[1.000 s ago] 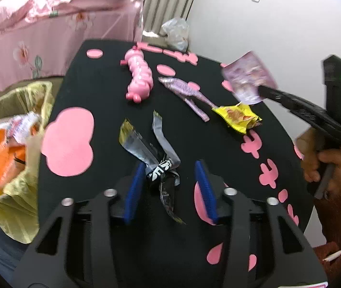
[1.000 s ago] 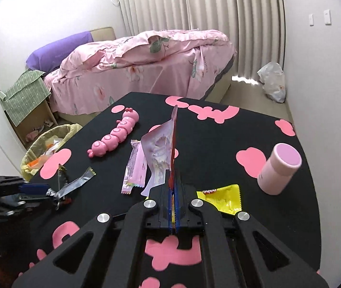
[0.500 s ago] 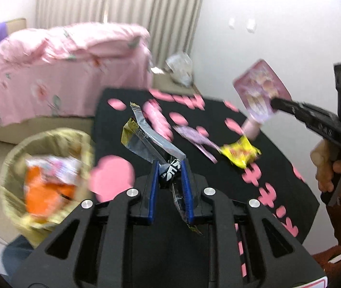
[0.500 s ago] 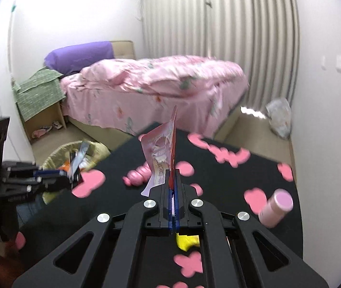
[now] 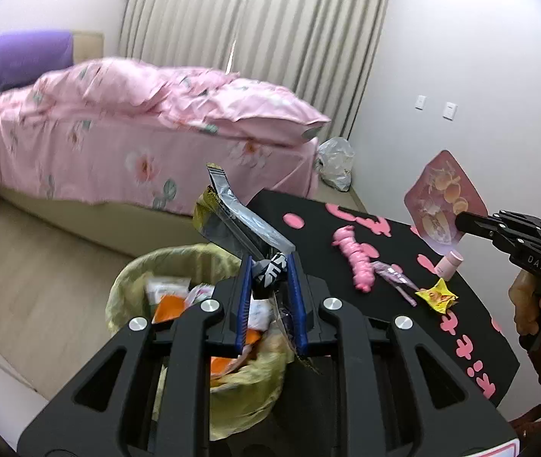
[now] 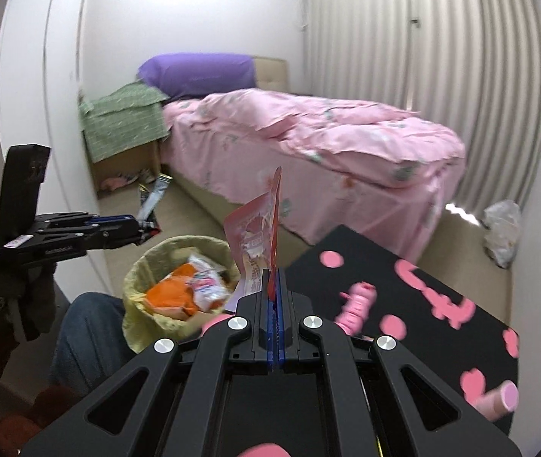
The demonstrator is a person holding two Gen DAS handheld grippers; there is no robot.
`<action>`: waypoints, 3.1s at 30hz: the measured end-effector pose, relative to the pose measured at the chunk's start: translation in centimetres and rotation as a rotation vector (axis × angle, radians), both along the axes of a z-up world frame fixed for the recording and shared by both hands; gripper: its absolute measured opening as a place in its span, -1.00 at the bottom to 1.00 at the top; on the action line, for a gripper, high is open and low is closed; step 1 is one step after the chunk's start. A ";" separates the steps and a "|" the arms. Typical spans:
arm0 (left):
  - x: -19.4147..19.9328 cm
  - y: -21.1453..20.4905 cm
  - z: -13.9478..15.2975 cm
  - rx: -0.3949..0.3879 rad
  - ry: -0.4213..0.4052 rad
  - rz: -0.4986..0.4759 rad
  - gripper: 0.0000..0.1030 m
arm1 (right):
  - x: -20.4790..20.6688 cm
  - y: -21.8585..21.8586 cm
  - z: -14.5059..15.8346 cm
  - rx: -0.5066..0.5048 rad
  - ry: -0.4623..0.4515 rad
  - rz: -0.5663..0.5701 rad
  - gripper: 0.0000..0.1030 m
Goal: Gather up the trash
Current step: 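Carry the foil and clear wrappers to the bin and open both tools, then move both tools back to the table toward the pink and yellow wrappers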
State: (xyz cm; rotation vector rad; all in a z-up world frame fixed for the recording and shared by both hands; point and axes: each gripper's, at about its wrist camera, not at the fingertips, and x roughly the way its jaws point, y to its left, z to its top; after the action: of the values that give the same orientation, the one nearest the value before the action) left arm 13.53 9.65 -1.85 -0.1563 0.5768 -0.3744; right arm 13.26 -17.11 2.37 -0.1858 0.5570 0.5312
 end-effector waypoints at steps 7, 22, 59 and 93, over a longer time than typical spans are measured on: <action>4.2 2.3 -6.4 -0.028 0.174 0.021 -0.65 | 7.0 6.8 -4.2 -0.050 0.150 0.110 -0.92; 7.5 3.9 -13.6 0.053 0.313 0.066 -0.65 | 16.4 17.6 -17.4 -0.298 0.483 0.241 -0.92; 4.2 -15.6 -3.8 0.082 0.068 -0.262 0.07 | 0.3 -18.0 -9.3 0.004 0.162 -0.321 0.00; 4.9 -25.1 -10.2 0.195 0.363 -0.260 -0.51 | -1.9 -25.9 -16.7 0.305 0.433 -0.522 0.00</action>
State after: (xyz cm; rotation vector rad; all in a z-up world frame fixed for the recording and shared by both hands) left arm 18.38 -15.47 -12.08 0.0417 0.9928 -0.5436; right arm 11.36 -43.05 -14.32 0.3694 0.9009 0.1357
